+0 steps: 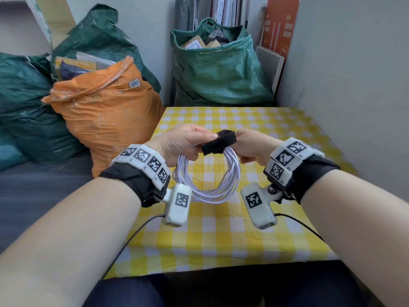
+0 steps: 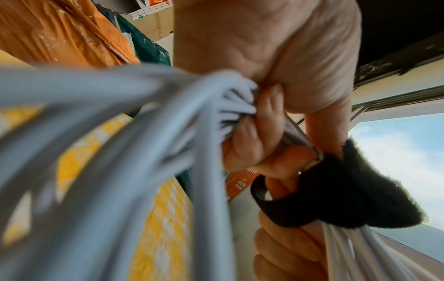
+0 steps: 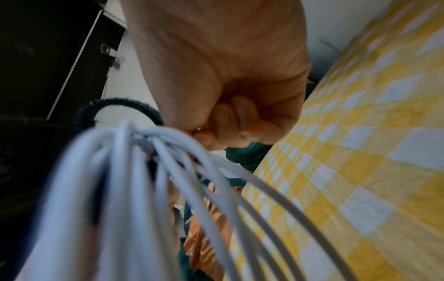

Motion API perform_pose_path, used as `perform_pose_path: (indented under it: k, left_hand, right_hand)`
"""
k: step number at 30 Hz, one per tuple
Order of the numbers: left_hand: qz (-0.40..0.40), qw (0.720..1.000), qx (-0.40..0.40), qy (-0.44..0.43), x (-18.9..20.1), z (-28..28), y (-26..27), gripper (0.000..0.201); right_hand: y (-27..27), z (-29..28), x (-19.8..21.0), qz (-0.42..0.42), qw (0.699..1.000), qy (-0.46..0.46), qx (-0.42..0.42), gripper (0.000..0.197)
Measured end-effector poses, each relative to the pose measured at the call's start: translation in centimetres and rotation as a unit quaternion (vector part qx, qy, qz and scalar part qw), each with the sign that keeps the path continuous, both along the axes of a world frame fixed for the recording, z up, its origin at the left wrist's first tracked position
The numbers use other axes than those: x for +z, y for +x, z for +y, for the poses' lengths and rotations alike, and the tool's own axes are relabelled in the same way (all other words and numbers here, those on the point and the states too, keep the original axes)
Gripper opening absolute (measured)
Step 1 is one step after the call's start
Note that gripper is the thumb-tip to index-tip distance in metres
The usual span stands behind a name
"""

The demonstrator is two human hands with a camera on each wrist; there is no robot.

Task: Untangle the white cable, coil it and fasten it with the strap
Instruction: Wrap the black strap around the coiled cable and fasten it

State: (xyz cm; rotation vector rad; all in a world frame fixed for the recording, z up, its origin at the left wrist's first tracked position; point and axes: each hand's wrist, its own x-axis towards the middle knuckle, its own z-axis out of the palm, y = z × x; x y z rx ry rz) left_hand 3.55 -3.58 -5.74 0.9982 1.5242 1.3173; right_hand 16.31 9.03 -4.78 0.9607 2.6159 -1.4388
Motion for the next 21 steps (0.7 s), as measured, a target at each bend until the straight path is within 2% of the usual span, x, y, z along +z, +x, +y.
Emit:
perform_pose_path:
  k: [3, 7, 10, 13, 15, 18, 21]
  left_hand:
    - [0.013, 1.0, 0.021, -0.017, -0.1, -0.1, -0.2, 0.019]
    - [0.03, 0.998, 0.032, -0.038, -0.2, -0.4, 0.0, 0.019]
    - [0.049, 0.997, 0.037, -0.053, -0.3, -0.4, 0.3, 0.022]
    - [0.055, 0.995, 0.062, -0.063, -0.2, -0.5, 0.3, 0.022]
    - [0.05, 0.991, 0.095, -0.075, -0.3, -0.5, 0.1, 0.019]
    - [0.026, 0.985, 0.15, -0.085, -0.6, -0.3, -0.4, 0.017]
    - [-0.012, 0.981, 0.175, -0.086, -0.6, -0.2, -0.4, 0.019]
  right_hand:
    - [0.1, 0.6, 0.3, 0.107, 0.986, -0.111, -0.055, 0.03]
    - [-0.1, 1.0, 0.3, 0.182, 0.948, -0.262, -0.006, 0.041]
    - [-0.4, 1.2, 0.3, 0.202, 0.933, -0.299, 0.017, 0.047]
    - [-0.4, 0.7, 0.5, 0.165, 0.968, -0.184, 0.04, 0.039]
    - [-0.6, 0.1, 0.5, 0.15, 0.986, -0.073, 0.005, 0.039]
    - [-0.9, -0.5, 0.5, 0.186, 0.98, 0.074, -0.003, 0.043]
    - [-1.0, -1.3, 0.4, 0.182, 0.952, 0.23, 0.094, 0.038]
